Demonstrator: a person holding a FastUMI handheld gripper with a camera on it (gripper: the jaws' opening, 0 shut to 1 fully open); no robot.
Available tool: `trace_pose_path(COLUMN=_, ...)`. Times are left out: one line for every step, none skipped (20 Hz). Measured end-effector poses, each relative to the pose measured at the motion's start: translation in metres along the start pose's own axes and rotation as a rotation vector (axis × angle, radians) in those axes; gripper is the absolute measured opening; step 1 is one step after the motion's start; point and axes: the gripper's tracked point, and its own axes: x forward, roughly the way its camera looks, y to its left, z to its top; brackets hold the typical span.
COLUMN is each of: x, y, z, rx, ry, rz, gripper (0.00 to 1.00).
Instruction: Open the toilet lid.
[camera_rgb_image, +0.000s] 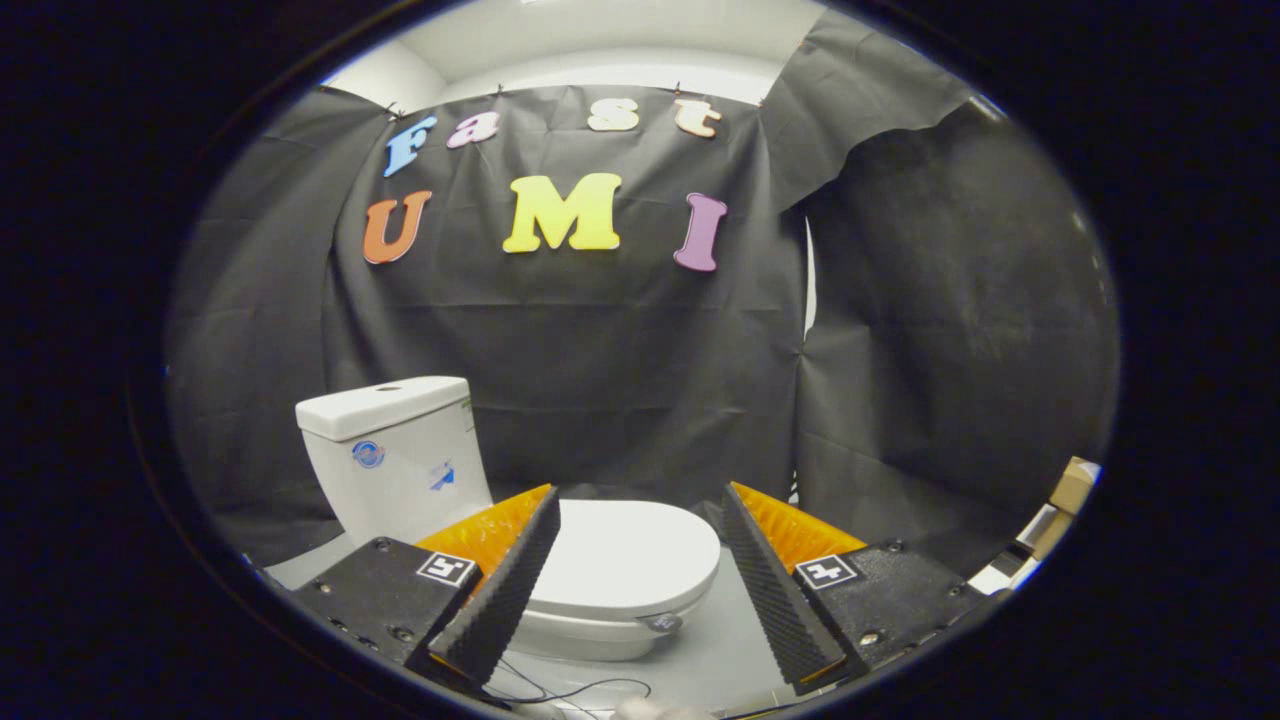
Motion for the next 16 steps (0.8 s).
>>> trace_pose_path(x=0.001, y=0.0, z=0.0, rx=0.004, ry=0.002, rz=0.002, gripper=1.0)
trace_pose_path(x=0.003, y=0.002, z=0.0, rx=0.008, ry=0.004, rz=0.006, gripper=1.0)
trace_pose_path(x=0.005, y=0.003, z=0.001, rx=0.01, ry=0.004, rz=0.008, gripper=1.0)
trace_pose_path(x=0.005, y=0.003, z=0.002, rx=0.01, ry=0.003, rz=0.01, gripper=1.0)
trace_pose_path(x=0.009, y=0.003, z=0.005, rx=0.011, ry=0.0, rz=0.011, gripper=1.0)
trace_pose_path(x=0.013, y=0.004, z=0.007, rx=0.01, ry=-0.005, rz=0.017, gripper=1.0)
trace_pose_path(x=0.017, y=0.004, z=0.011, rx=0.007, ry=-0.012, rz=0.022, gripper=1.0)
trace_pose_path(x=0.024, y=0.002, z=0.013, rx=0.007, ry=-0.015, rz=0.022, gripper=1.0)
trace_pose_path(x=0.031, y=0.0, z=0.016, rx=0.015, ry=-0.015, rz=0.025, gripper=1.0)
trace_pose_path(x=0.039, y=-0.002, z=0.017, rx=0.028, ry=-0.011, rz=0.029, gripper=1.0)
trace_pose_path(x=0.047, y=-0.007, z=0.018, rx=0.041, ry=-0.009, rz=0.029, gripper=1.0)
trace_pose_path(x=0.055, y=-0.012, z=0.018, rx=0.051, ry=-0.006, rz=0.027, gripper=1.0)
trace_pose_path(x=0.064, y=-0.016, z=0.016, rx=0.062, ry=0.0, rz=0.028, gripper=1.0)
trace_pose_path(x=0.072, y=-0.02, z=0.011, rx=0.074, ry=0.011, rz=0.032, gripper=1.0)
trace_pose_path(x=0.083, y=-0.023, z=0.004, rx=0.096, ry=0.028, rz=0.044, gripper=1.0)
trace_pose_path(x=0.092, y=-0.027, z=-0.004, rx=0.123, ry=0.052, rz=0.057, gripper=1.0)
